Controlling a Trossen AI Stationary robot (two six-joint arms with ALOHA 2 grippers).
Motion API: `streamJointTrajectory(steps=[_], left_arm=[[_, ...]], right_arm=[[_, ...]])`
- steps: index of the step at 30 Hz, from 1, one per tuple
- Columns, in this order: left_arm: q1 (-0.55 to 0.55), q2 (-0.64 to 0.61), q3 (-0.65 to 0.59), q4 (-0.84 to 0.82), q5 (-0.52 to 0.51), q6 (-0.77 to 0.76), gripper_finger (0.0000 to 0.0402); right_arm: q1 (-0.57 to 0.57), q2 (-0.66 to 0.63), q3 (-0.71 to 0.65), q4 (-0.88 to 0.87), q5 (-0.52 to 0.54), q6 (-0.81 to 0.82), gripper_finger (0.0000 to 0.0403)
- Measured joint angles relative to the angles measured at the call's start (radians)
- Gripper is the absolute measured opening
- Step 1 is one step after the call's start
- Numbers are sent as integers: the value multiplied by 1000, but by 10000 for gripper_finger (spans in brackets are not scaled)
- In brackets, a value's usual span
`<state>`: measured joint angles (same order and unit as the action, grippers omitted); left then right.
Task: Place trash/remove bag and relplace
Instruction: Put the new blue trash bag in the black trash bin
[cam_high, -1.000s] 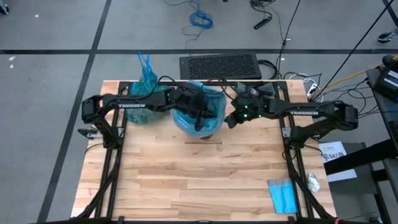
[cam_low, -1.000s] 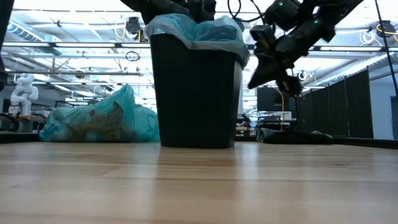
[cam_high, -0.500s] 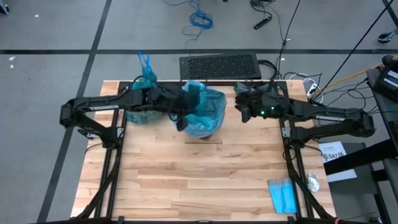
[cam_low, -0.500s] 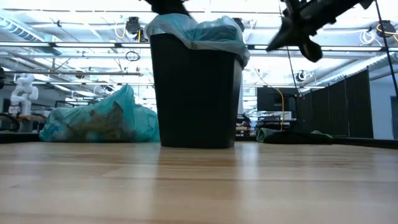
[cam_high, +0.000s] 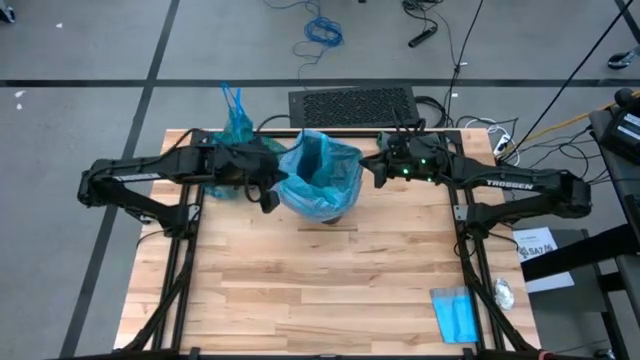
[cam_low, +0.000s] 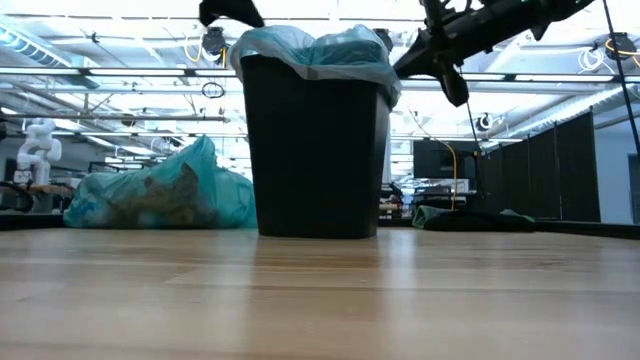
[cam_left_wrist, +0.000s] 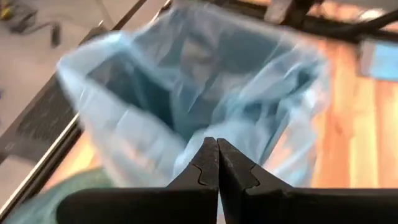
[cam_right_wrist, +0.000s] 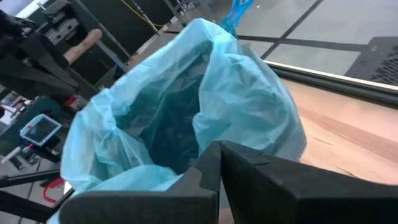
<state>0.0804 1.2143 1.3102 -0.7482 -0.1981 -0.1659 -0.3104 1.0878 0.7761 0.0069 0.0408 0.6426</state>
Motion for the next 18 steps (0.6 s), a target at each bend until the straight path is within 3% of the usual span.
streamJointTrajectory(steps=[5, 13, 18], left_arm=[[-23, -4, -13, -102, -25, -42, 1], [-78, -4, -126, -80, -41, -167, 1], [-113, -4, -168, -27, -112, -193, 1]], right_arm=[[-32, 25, 0, 38, -49, -1, 0], [-46, 41, 0, 46, -74, -3, 0], [-50, 48, 1, 48, -93, -4, 0]])
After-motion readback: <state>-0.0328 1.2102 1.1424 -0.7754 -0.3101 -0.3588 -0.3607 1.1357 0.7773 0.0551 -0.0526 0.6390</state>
